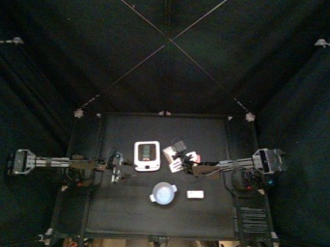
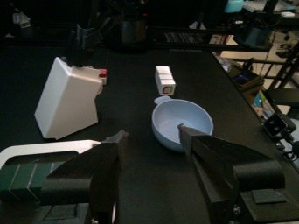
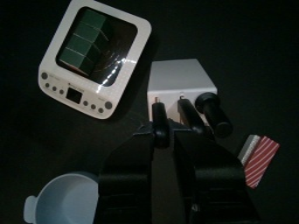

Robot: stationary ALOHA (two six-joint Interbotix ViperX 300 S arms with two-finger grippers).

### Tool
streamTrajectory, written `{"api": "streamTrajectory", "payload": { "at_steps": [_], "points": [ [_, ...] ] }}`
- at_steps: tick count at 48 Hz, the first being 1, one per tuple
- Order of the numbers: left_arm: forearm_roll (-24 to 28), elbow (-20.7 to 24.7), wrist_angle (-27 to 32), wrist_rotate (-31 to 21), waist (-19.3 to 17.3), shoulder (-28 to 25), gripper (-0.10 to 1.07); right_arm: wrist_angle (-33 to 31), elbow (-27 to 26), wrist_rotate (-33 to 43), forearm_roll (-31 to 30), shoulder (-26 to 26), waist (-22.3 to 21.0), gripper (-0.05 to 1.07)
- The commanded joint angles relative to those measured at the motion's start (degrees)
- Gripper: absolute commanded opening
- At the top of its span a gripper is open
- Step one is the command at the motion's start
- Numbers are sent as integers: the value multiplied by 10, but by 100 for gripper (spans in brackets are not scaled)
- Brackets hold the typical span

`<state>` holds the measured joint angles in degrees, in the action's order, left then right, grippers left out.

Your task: Pull out cleaver

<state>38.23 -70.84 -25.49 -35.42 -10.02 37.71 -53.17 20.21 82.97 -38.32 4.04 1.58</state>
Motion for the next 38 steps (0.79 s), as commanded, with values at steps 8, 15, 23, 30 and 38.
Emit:
{"api": "streamTrajectory", "payload": {
  "at_steps": [8, 15, 23, 30, 38],
  "points": [
    [-1, 6, -2, 0, -1, 0, 87, -20, -26, 0, -4, 18, 4, 45],
    [-2, 6, -2, 1, -2, 0, 87, -46, -34, -1, -11, 24, 15, 45],
    [-2, 4, -2, 1, -1, 0, 87, -64, -37, -1, -17, 30, 23, 45],
    [-1, 4, -2, 1, -1, -1, 87, -67, -35, -1, -17, 43, 27, 45],
    [-1, 3, -2, 0, -1, 0, 87, -69, -34, 0, -17, 56, 35, 45]
  ]
}}
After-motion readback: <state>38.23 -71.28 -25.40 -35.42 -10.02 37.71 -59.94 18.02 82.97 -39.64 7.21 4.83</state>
